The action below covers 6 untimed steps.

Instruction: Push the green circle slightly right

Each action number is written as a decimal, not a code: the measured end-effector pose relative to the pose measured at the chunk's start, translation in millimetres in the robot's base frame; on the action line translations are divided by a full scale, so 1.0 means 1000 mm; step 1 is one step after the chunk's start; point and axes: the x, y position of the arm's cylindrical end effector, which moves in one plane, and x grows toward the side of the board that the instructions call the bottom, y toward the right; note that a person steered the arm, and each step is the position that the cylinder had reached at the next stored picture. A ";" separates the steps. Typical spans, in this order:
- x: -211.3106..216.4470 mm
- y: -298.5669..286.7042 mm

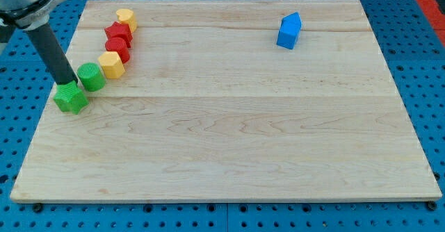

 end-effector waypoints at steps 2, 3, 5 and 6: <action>0.006 -0.034; -0.019 -0.044; -0.025 -0.011; -0.025 0.008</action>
